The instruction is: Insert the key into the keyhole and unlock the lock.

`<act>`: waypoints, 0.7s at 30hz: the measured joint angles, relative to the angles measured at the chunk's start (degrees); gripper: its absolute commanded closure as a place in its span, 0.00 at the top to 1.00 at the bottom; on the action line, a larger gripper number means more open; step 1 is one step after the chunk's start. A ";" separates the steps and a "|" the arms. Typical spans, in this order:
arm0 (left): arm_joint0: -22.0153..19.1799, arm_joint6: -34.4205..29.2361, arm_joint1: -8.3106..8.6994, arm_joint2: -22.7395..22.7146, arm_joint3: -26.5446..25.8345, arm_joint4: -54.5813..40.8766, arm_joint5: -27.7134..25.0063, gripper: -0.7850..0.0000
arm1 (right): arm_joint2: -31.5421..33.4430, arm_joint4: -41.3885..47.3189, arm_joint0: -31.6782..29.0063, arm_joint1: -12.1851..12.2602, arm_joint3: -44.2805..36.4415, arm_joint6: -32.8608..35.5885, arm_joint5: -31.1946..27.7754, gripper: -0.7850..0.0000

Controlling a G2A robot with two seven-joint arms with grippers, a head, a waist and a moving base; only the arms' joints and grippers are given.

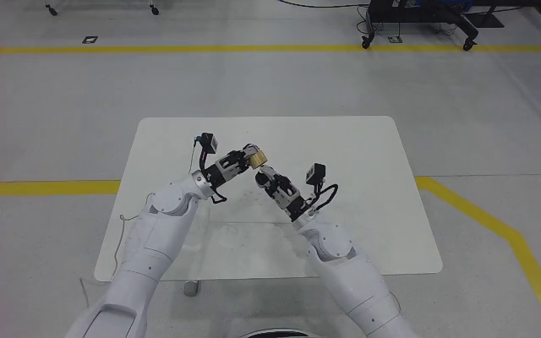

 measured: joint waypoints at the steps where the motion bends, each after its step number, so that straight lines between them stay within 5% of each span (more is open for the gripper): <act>1: 0.01 0.01 0.01 0.02 -0.01 0.06 -0.10 0.00 | -0.04 0.28 0.07 0.00 0.03 -0.10 0.11 0.00; 9: 0.05 -0.94 0.14 0.18 -0.27 0.58 -0.94 0.00 | 0.30 5.40 0.35 0.20 0.58 4.27 0.21 0.00; 21: 0.02 -2.57 0.29 0.56 -0.43 0.94 -2.57 0.00 | 3.33 26.16 3.81 0.79 6.82 23.79 7.68 0.00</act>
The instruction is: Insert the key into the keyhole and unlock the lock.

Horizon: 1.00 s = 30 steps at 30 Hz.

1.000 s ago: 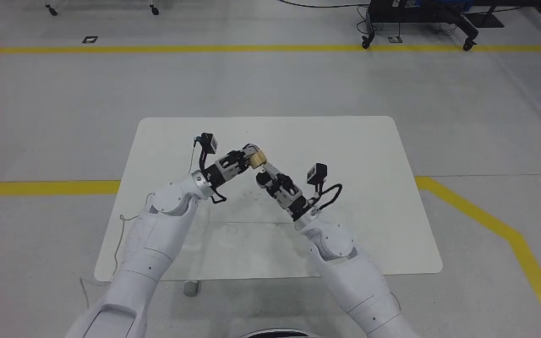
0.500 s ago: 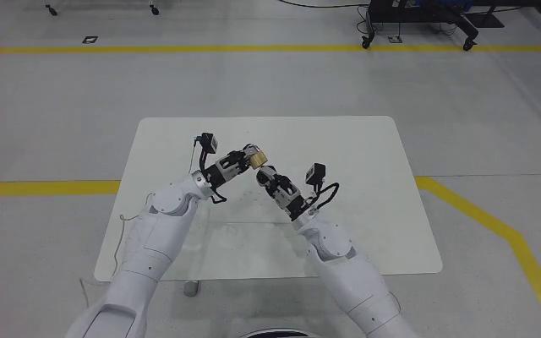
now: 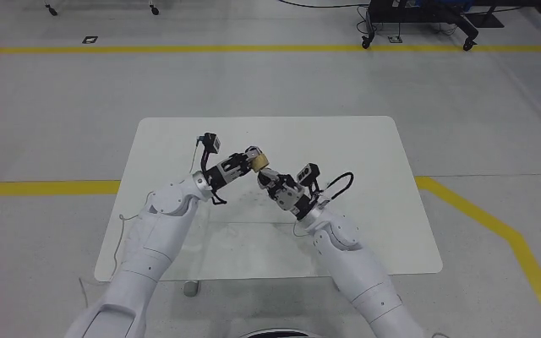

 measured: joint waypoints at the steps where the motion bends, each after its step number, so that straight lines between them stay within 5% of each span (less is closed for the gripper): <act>1: 0.00 0.02 0.01 -0.01 -0.01 -0.05 -0.23 0.00 | 0.35 1.81 0.54 0.07 1.04 1.97 0.94 0.00; 14: -0.09 0.80 0.13 -0.17 0.23 -0.23 -1.95 0.00 | 1.04 9.32 3.24 0.53 6.23 12.40 5.78 0.00; 15: -0.09 0.86 0.13 -0.18 0.23 -0.27 -2.07 0.00 | 1.08 9.17 3.15 0.58 6.12 12.49 5.41 0.14; 17: -0.06 0.92 0.15 -0.19 0.23 -0.33 -2.27 0.00 | 1.09 8.70 2.79 0.69 5.59 12.34 4.73 0.59; 18: -0.05 0.95 0.15 -0.18 0.23 -0.37 -2.32 0.00 | 1.10 8.47 2.61 0.74 5.30 12.18 4.51 1.00; 30: 0.01 2.80 0.50 -1.03 -0.17 1.06 -3.36 0.00 | 3.98 0.41 -2.30 2.17 -1.02 6.40 -2.72 1.00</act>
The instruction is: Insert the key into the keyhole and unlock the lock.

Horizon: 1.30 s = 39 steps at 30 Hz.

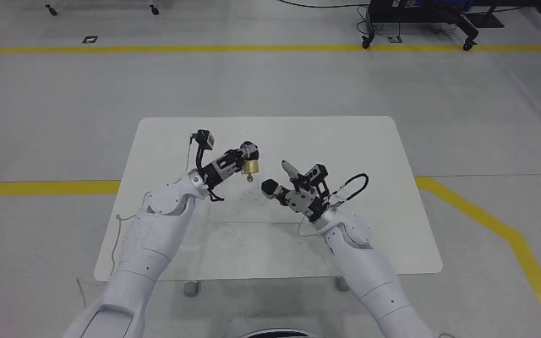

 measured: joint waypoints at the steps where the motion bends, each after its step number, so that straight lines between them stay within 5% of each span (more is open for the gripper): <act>1: 0.00 0.68 0.14 -0.08 -0.12 1.77 -0.24 0.00 | 1.21 -2.30 -1.40 0.36 -1.64 -1.57 -2.00 1.00; 9: -0.18 6.08 0.93 3.31 -1.69 24.86 1.65 0.00 | 9.18 -18.50 -12.43 2.31 -15.88 -15.14 -8.38 1.00; 16: -1.27 8.43 0.96 8.68 -0.60 46.08 8.61 0.00 | 9.16 -18.36 -12.31 2.29 -15.70 -15.01 -8.33 1.00; 19: -1.90 7.37 0.74 10.26 0.16 48.13 10.38 0.00 | 9.16 -18.37 -12.31 2.30 -15.70 -15.02 -8.33 1.00; 20: -2.06 7.24 0.68 10.54 0.31 48.27 10.64 0.06 | 9.16 -18.37 -12.31 2.30 -15.70 -15.02 -8.33 1.00; 22: -2.45 7.00 0.57 10.97 0.62 48.59 11.07 0.76 | 9.16 -18.37 -12.31 2.30 -15.70 -15.02 -8.33 1.00; 23: -2.56 6.93 0.54 11.08 0.74 48.61 11.17 1.00 | 9.16 -18.37 -12.31 2.30 -15.70 -15.02 -8.33 1.00; 33: -2.86 7.88 0.83 9.89 0.93 47.94 10.79 1.00 | 9.16 -18.37 -12.31 2.30 -15.70 -15.02 -8.33 1.00; 39: -0.79 13.49 1.60 5.36 -2.84 42.52 5.18 1.00 | 9.31 -20.34 -12.07 2.33 -15.80 -17.67 -9.09 1.00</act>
